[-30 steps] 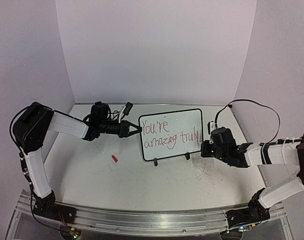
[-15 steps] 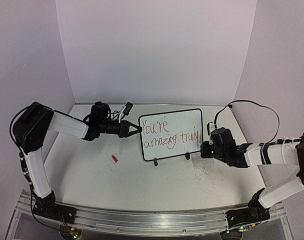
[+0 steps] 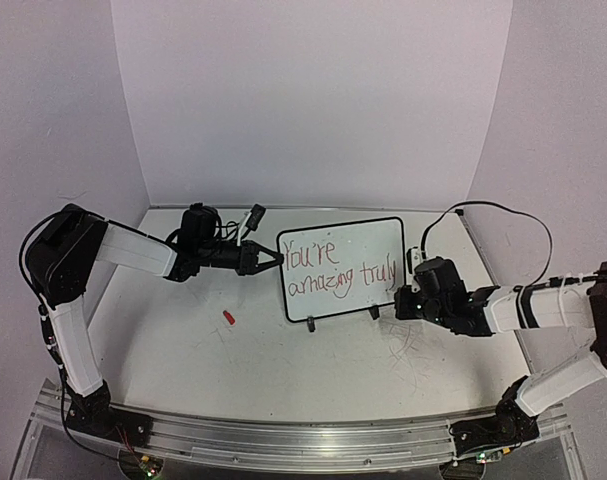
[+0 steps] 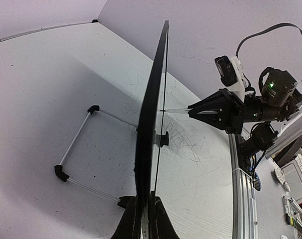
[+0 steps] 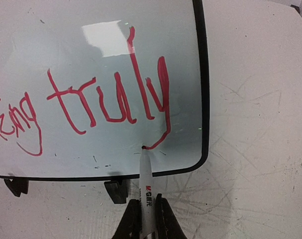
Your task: Write a sentence on the whiteboard
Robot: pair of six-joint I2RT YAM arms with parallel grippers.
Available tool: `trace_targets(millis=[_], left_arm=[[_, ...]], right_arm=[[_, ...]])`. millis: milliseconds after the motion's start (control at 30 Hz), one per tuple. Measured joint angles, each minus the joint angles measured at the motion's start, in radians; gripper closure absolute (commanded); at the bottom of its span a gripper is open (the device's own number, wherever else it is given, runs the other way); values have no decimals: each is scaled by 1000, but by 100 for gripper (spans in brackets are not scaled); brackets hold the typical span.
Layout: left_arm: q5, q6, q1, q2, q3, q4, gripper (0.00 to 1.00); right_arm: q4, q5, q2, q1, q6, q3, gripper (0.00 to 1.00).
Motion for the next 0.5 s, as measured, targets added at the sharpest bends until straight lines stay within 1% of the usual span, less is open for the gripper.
trace_targets(millis=[233,500], left_arm=[[-3,0,1,0,0,-1,100],[-4,0,1,0,0,-2,100]], right_arm=[[-31,14,-95,-5,23,2,100],[-61,47,-101,-16,37,2,100]])
